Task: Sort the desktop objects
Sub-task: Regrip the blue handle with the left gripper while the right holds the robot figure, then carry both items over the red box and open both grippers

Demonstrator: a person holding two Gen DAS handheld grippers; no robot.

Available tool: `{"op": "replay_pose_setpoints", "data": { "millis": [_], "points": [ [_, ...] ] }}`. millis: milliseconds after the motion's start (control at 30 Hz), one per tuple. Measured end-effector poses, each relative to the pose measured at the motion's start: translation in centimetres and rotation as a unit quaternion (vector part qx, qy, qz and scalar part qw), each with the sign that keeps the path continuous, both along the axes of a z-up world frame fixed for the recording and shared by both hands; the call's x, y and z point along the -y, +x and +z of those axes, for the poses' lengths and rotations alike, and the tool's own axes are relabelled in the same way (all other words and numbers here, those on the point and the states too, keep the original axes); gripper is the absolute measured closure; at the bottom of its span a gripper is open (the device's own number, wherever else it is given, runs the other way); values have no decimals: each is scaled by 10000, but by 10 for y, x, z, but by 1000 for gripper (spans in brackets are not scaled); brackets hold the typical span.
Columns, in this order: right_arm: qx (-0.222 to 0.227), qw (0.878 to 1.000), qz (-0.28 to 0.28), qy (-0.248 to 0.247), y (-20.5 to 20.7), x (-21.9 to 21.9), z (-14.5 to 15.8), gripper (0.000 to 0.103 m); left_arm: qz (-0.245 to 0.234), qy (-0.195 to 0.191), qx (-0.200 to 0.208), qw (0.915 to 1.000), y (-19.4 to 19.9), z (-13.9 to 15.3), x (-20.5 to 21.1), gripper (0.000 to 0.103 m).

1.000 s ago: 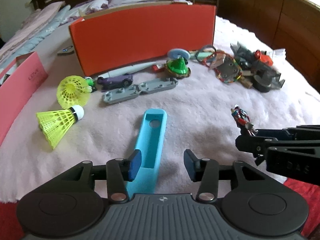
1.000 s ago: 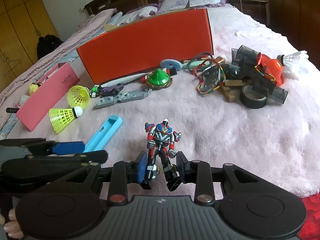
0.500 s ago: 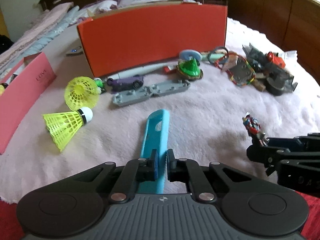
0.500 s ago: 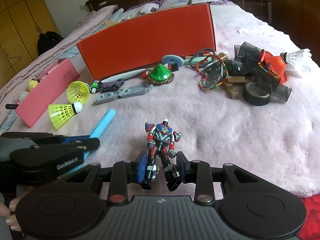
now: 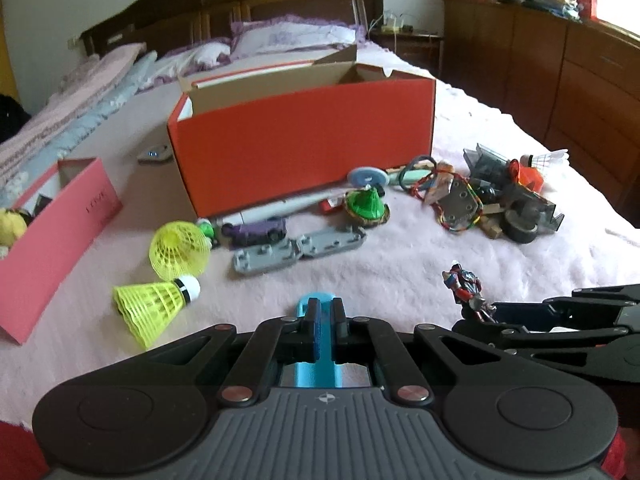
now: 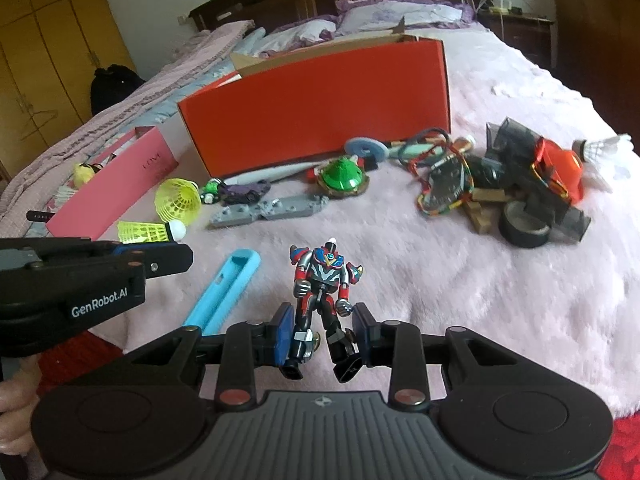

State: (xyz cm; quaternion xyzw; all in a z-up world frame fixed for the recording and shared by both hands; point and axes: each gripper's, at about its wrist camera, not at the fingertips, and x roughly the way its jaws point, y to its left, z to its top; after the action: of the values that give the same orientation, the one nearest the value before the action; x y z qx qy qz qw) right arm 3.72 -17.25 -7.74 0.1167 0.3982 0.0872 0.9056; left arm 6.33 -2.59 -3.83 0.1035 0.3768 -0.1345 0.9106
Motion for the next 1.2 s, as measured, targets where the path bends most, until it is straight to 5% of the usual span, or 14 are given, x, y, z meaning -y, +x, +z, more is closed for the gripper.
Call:
{"op": "replay_pose_setpoints", "data": {
  "millis": [200, 233, 333, 467, 633, 767, 1200],
  "points": [
    [24, 10000, 23, 7, 1, -1, 2, 69, 49, 84, -133, 9999, 1, -8, -3, 92],
    [17, 10000, 24, 10, 0, -1, 1, 69, 70, 97, -192, 9997, 2, -10, -3, 85],
    [-7, 10000, 28, 20, -1, -1, 0, 69, 126, 167, -333, 9992, 7, -24, -4, 38],
    [-76, 10000, 12, 19, -2, -1, -6, 69, 71, 368, -446, 9983, 13, -42, 0, 24],
    [-174, 9998, -27, 40, 1, 1, -14, 69, 52, 290, -694, 9972, 20, -61, 2, 25],
    [-225, 9997, -36, 64, 3, 2, -19, 69, 0, 1, -842, 9964, 20, -67, -3, 73],
    [-152, 9998, -63, 111, 1, 4, -15, 69, 112, -62, -374, 9992, 8, -32, -5, 75]
  ]
}}
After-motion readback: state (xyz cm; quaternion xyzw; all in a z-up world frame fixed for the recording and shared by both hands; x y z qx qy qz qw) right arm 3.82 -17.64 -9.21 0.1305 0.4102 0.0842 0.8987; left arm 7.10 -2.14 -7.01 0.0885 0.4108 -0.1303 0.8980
